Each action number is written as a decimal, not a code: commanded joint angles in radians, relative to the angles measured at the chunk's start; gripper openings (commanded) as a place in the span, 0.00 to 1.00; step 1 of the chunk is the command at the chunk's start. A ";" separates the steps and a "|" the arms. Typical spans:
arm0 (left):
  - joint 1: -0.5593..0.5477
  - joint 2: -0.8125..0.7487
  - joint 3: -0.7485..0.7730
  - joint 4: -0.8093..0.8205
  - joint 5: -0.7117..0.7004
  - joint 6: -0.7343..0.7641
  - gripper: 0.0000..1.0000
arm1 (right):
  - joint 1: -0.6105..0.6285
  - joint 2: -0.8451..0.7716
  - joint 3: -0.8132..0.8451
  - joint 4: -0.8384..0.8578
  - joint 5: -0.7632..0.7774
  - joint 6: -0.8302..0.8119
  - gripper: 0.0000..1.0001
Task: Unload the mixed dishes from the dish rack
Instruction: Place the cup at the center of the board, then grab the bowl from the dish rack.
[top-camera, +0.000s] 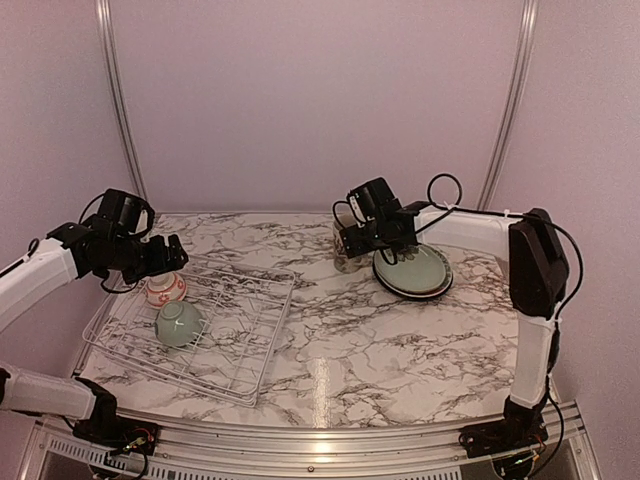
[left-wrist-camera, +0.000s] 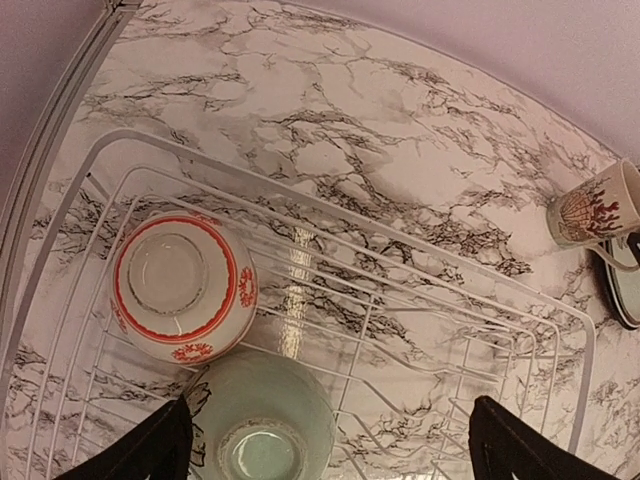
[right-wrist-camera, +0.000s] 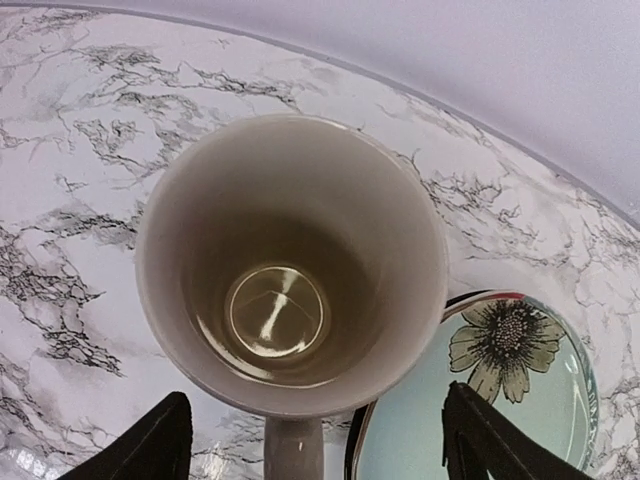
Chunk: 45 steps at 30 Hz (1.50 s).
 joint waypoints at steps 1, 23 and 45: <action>-0.048 0.057 0.024 -0.149 -0.094 0.036 0.99 | 0.024 -0.133 -0.039 0.031 -0.004 -0.011 0.86; -0.120 0.202 -0.049 -0.212 -0.159 -0.032 0.89 | 0.053 -0.385 -0.276 0.210 -0.069 -0.033 0.96; -0.119 0.226 -0.081 -0.187 -0.161 -0.025 0.62 | 0.053 -0.556 -0.472 0.398 -0.010 0.006 0.98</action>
